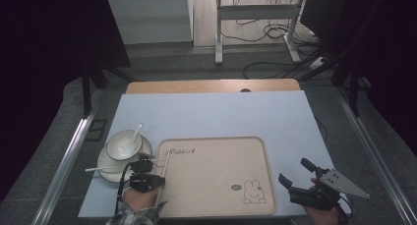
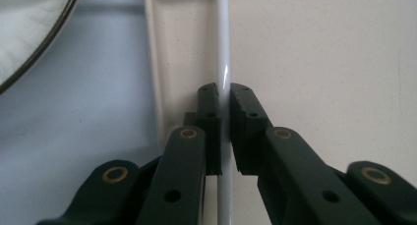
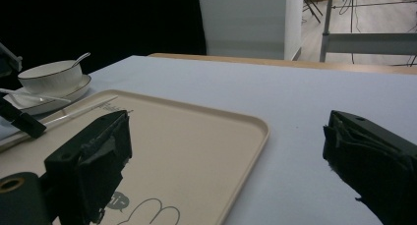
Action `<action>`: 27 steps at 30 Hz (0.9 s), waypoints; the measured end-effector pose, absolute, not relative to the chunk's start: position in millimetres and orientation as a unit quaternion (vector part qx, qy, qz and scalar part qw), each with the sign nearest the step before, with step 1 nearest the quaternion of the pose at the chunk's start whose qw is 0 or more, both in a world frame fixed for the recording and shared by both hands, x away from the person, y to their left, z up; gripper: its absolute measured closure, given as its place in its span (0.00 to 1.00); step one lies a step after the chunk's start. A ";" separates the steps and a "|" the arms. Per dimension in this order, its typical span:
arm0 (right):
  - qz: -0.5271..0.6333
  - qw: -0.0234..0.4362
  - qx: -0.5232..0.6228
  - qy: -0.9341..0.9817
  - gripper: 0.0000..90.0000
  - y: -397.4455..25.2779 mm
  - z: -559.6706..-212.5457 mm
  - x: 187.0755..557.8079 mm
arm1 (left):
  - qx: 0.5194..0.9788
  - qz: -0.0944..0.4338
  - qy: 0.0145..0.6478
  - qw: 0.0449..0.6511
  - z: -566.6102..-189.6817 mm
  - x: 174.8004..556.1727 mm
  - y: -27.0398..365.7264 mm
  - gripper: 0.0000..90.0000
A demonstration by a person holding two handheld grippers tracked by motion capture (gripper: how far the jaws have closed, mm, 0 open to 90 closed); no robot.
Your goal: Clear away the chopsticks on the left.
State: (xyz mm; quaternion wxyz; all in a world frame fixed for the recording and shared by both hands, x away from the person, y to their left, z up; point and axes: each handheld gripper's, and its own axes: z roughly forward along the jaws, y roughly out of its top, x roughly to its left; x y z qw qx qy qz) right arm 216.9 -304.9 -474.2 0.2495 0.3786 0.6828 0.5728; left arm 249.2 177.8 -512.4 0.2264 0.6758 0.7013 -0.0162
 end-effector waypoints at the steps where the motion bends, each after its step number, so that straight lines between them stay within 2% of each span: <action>1: 0.573 0.250 0.378 0.683 0.05 -305.1 -474.2 217.1 | 0.677 -0.015 0.700 0.226 -512.1 249.4 177.1 0.91; 4: 0.573 0.250 0.379 0.682 0.05 -305.5 -474.2 217.1 | 0.683 -0.013 0.695 0.225 -511.3 250.1 174.2 0.86; 18: 0.574 0.249 0.381 0.681 0.05 -305.6 -474.1 216.9 | 0.689 -0.010 0.688 0.227 -510.2 250.6 171.8 0.87; 27: 0.575 0.248 0.381 0.680 0.05 -305.5 -474.2 216.8 | 0.698 -0.003 0.676 0.237 -496.4 251.4 173.9 0.85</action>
